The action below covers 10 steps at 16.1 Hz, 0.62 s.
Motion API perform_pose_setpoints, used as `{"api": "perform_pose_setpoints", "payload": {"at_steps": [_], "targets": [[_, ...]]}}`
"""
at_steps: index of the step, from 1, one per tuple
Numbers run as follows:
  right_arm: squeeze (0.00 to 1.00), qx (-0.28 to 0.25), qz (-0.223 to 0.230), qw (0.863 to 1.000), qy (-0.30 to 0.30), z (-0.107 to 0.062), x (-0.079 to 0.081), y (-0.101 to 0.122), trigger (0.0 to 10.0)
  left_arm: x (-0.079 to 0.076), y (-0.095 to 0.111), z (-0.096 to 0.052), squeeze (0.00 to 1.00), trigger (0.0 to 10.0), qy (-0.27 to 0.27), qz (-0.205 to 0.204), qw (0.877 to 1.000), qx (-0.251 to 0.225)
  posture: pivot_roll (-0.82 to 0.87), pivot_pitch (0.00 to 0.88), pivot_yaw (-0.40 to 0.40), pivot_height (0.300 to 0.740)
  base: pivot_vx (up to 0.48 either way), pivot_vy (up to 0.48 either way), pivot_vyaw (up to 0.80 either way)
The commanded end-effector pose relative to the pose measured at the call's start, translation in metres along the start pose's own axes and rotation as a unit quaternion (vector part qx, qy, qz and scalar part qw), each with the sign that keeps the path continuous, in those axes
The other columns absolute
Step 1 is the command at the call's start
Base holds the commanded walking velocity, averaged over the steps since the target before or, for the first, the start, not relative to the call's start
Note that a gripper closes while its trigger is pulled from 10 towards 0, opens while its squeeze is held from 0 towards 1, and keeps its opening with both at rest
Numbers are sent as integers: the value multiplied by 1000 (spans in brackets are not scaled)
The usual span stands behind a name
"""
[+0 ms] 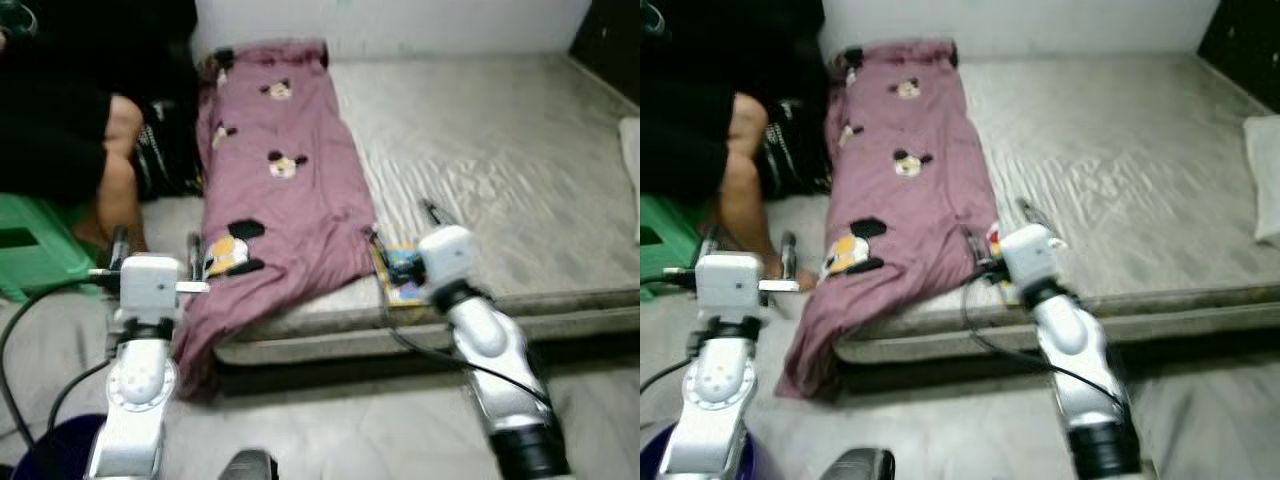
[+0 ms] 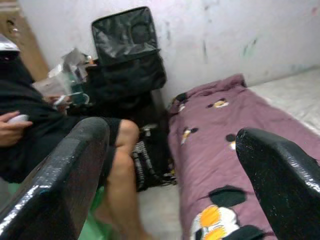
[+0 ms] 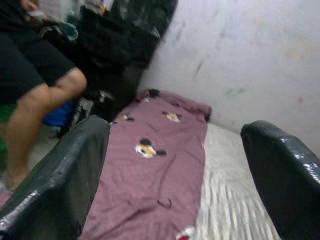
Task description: Clean up the room
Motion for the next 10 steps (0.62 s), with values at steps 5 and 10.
{"api": "perform_pose_setpoints", "payload": {"at_steps": [5,10], "targets": [[0,12,7,1000,-17,-4,-10,-7,10000,-7,4,-7,0,10000,5,-8,1000,-7,-27,0,-17,740,0,0,0],[0,17,43,998,-42,-4,4,-1,10000,-14,5,-5,0,10000,-26,-32,999,3,-24,0,-1,740,0,0,0]]}}
Point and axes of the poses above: a point about 5 cm out from each wrist's last joint towards the gripper, its own z axis pointing out of the wrist towards the gripper, its own y axis along the axis of the wrist's last joint, x = y × z, the point moved 3 cm from there along z, pointing out of the wrist towards the gripper, and after that the axes turned 14 degrees about -z, right-handed, at the moved point
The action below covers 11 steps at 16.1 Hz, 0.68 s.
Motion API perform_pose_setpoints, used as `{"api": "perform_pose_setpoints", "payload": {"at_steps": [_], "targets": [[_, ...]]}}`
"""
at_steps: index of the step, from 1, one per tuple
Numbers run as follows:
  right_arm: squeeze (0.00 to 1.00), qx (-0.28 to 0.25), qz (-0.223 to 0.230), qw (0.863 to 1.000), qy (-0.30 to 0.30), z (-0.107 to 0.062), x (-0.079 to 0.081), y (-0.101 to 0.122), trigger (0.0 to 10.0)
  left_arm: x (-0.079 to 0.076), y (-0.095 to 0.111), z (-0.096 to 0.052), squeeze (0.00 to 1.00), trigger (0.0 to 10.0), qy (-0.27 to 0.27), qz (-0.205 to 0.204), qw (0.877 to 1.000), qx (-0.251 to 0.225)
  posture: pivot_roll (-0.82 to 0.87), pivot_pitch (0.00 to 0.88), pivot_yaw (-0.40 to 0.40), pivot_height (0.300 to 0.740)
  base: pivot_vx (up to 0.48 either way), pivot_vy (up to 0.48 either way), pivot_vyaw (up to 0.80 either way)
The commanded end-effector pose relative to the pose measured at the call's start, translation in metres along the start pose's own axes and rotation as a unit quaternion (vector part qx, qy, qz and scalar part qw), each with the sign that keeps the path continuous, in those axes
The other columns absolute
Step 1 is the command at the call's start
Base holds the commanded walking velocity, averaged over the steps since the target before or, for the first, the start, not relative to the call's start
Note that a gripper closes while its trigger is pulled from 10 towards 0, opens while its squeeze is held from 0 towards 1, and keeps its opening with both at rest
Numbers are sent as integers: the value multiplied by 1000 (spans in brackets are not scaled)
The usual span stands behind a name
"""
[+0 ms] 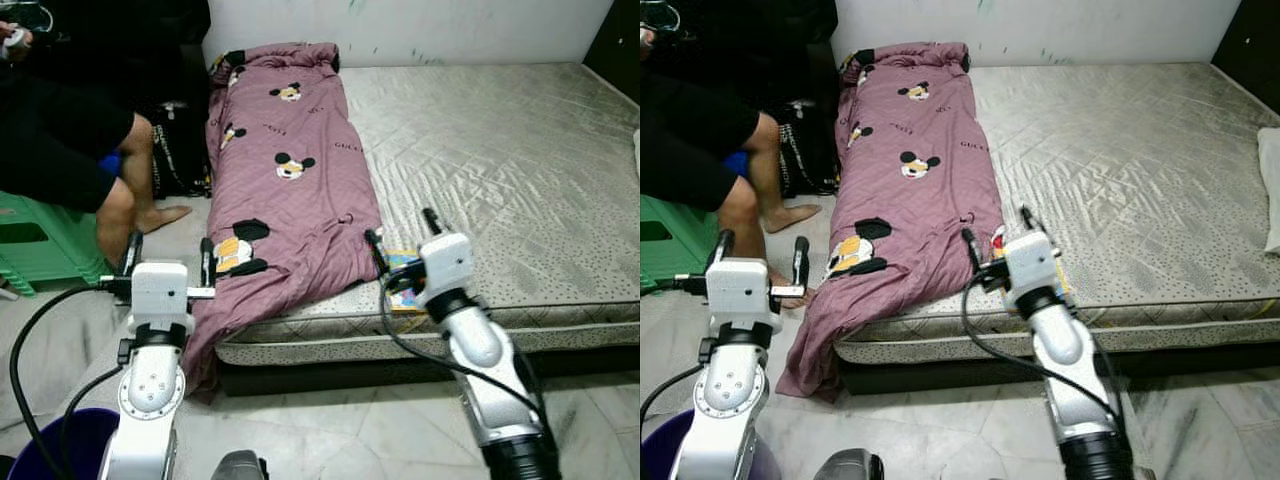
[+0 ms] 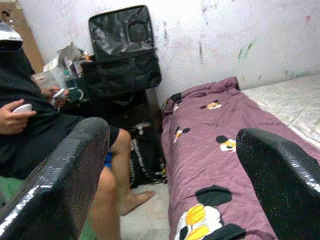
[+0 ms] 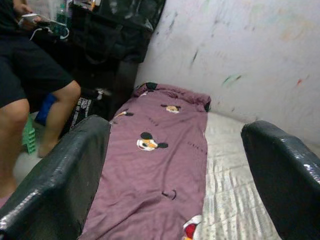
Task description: Clean up the room
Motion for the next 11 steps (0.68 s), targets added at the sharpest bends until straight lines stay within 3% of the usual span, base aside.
{"api": "perform_pose_setpoints", "payload": {"at_steps": [1,4,11], "targets": [[0,-7,3,1000,-12,4,-3,7,10000,-5,4,3,0,10000,-10,-13,1000,-2,-24,0,1,740,0,0,0],[0,-1,11,1000,-20,7,-4,6,10000,-13,3,-2,0,10000,-28,-27,999,2,-26,0,-2,740,84,0,0],[0,11,3,1000,-28,5,-9,1,10000,-16,6,-4,0,10000,-40,-30,999,5,-26,26,-3,740,325,0,0]]}}
Point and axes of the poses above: a point about 5 cm out from each wrist's last joint towards the gripper, its own z axis pointing out of the wrist towards the gripper, its own y axis along the axis of the wrist's last joint, x = y × z, the point moved 3 cm from there along z, pointing out of the wrist towards the gripper, and after that the axes turned 14 degrees about -z, right-handed, at the moved point
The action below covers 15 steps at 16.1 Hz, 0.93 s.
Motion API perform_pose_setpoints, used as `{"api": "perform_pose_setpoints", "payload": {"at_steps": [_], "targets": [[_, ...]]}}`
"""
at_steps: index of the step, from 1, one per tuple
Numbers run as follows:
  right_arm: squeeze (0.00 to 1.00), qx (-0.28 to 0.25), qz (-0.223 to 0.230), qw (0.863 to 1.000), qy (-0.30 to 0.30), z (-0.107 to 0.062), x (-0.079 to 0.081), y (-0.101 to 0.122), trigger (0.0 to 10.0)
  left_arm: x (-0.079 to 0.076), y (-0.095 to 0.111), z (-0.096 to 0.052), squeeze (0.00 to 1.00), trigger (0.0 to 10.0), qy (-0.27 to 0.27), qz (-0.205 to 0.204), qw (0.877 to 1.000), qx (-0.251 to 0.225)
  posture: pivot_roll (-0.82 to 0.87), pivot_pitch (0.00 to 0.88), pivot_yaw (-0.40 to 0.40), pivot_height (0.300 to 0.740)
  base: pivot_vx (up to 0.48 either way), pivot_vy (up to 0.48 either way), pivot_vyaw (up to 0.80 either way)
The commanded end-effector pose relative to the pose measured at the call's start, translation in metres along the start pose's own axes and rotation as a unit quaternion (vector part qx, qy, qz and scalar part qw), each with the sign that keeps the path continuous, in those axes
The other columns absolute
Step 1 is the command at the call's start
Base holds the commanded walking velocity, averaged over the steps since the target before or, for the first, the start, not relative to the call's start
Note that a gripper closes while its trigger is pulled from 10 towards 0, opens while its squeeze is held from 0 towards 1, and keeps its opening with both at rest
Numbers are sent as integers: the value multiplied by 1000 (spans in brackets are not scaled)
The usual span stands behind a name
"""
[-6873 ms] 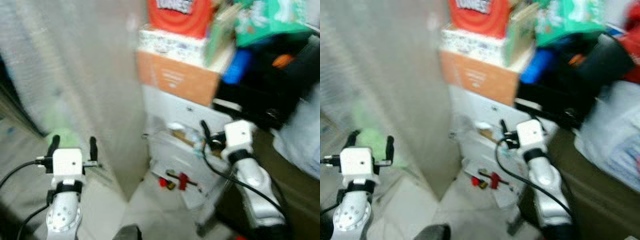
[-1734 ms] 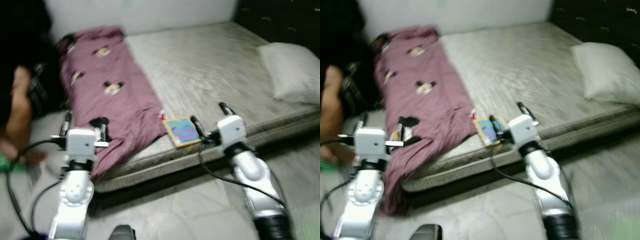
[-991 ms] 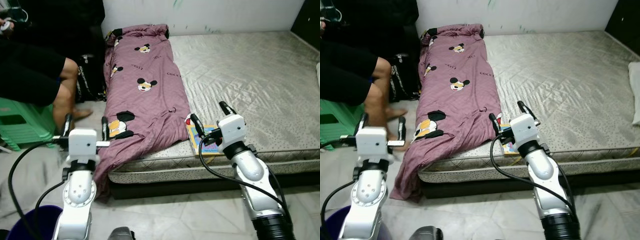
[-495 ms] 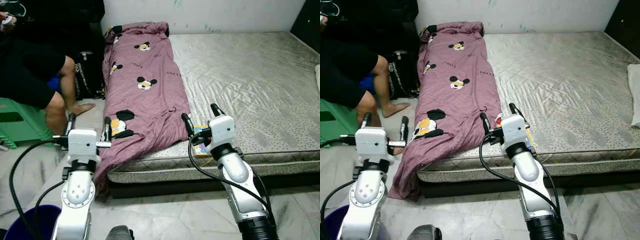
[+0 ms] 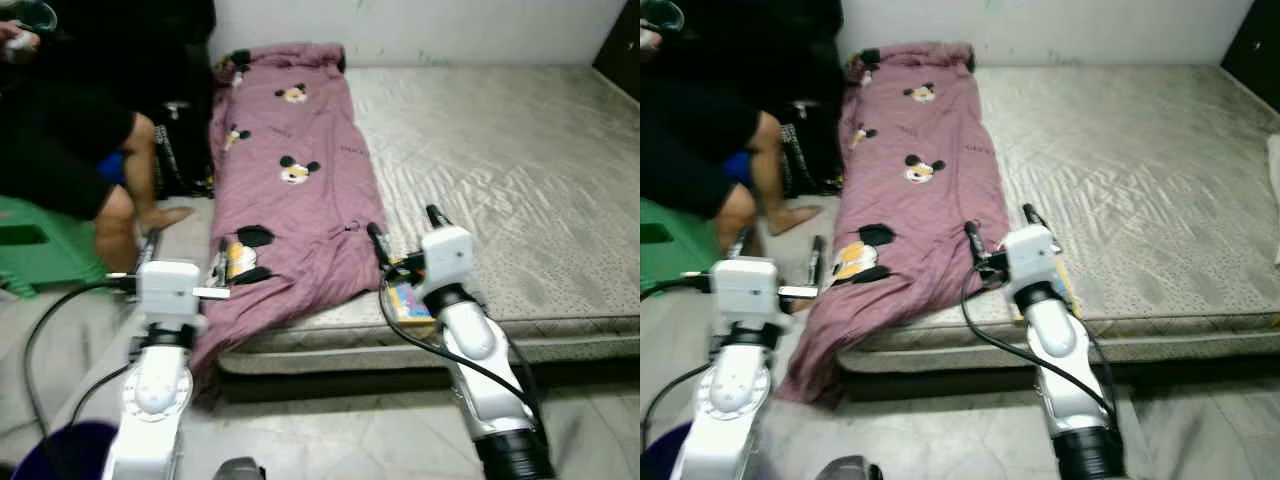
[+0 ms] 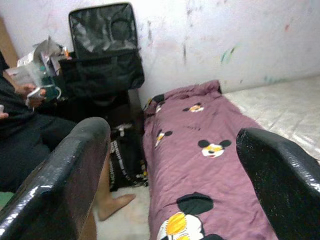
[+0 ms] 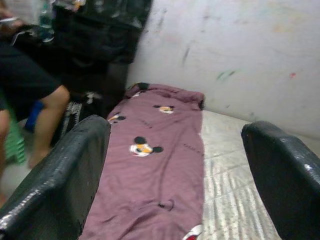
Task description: Clean up the room
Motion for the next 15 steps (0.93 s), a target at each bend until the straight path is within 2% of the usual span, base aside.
{"api": "perform_pose_setpoints", "payload": {"at_steps": [1,5,6,11,15], "targets": [[0,14,-9,1000,-15,-5,-10,-5,10000,-9,3,1,0,10000,-16,-9,1000,-3,-27,27,-2,740,349,0,0],[0,20,-16,1000,-15,-9,-14,-9,10000,-10,1,0,0,10000,-15,-11,1000,5,-29,32,-1,740,325,0,0],[0,21,-17,1000,-15,-9,-14,-9,10000,-10,-2,0,0,10000,-5,-1,1000,12,-30,33,-2,740,0,0,0],[0,25,-25,999,-22,-10,-18,-11,10000,-12,-3,0,0,10000,-12,-3,1000,13,-32,33,-3,740,0,0,0],[0,24,-31,999,-22,-9,-16,-10,10000,-14,-6,0,0,10000,-12,-6,1000,21,-35,25,2,740,0,0,0]]}}
Point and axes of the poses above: a point about 5 cm out from each wrist's last joint towards the gripper, its own z axis pointing out of the wrist towards the gripper, its own y axis along the axis of the wrist's last joint, x = y × z, the point moved 3 cm from there along z, pointing out of the wrist towards the gripper, and after that the axes turned 14 degrees about -z, right-handed, at the moved point
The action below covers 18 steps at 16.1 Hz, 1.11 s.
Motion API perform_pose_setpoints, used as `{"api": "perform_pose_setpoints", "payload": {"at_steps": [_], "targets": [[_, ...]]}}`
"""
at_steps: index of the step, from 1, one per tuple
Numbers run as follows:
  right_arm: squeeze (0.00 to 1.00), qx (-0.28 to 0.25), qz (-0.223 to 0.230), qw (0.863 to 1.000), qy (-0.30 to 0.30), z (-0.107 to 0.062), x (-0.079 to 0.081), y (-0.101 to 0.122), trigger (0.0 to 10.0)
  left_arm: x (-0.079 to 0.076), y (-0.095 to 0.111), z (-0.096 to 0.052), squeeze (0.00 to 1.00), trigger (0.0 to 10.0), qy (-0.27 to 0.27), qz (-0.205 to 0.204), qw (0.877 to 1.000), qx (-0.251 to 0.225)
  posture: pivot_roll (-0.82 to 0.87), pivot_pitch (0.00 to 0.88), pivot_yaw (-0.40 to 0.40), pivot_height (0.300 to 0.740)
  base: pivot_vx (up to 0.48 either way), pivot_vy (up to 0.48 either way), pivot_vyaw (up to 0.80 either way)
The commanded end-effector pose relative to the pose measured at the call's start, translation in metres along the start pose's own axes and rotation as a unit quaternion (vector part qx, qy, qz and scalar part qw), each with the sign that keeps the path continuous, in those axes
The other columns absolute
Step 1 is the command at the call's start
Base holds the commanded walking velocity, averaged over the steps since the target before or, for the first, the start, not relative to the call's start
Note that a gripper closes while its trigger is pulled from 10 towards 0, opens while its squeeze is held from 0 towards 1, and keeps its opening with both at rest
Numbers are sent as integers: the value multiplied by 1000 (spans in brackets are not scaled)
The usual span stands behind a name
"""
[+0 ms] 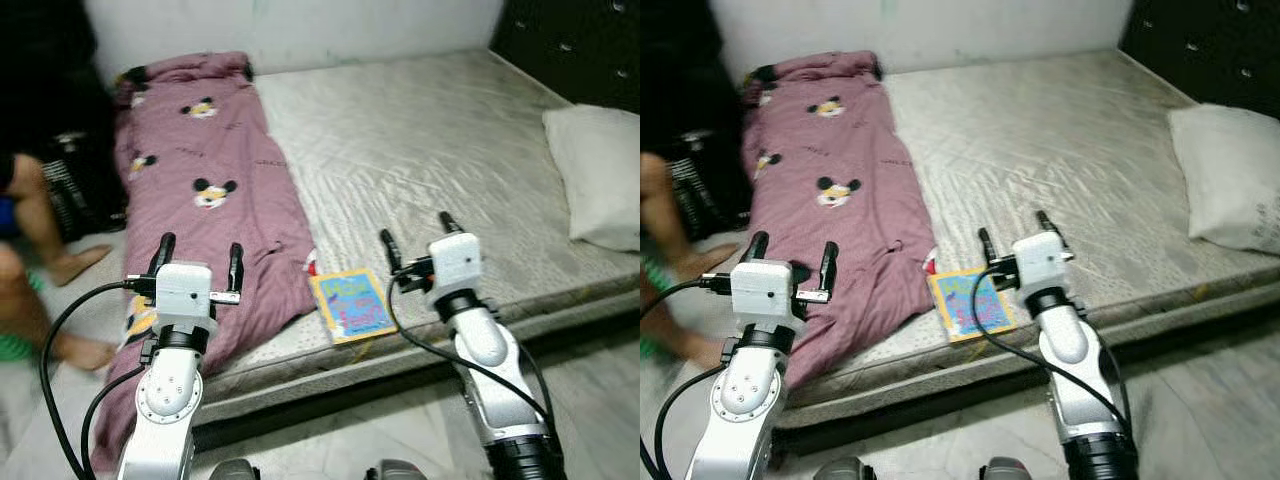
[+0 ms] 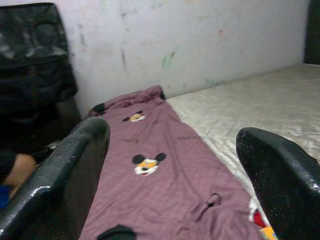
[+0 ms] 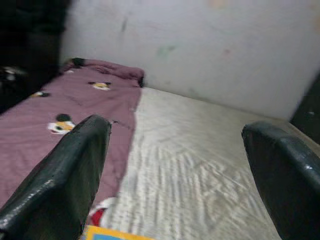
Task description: Clean up the room
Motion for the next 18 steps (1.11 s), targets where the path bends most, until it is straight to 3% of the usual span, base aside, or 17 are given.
{"api": "perform_pose_setpoints", "payload": {"at_steps": [1,8,18], "targets": [[0,-11,1,1000,-8,3,-3,7,10000,1,-2,1,0,10000,5,6,1000,7,-38,24,4,740,0,0,0],[0,-11,-10,1000,-7,2,-5,6,10000,-2,-1,3,0,10000,-5,8,1000,1,-45,29,-1,740,0,0,654],[0,-14,-17,1000,-8,7,-6,7,10000,-5,0,8,0,10000,-11,12,1000,-6,-47,32,-5,740,0,0,0]]}}
Point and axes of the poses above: a point about 5 cm out from each wrist's last joint towards the gripper, its own z axis pointing out of the wrist towards the gripper, its own y axis along the axis of the wrist's last joint, x = y × z, the point moved 3 cm from there along z, pointing out of the wrist towards the gripper, and after that the axes turned 14 degrees about -z, right-handed, at the moved point
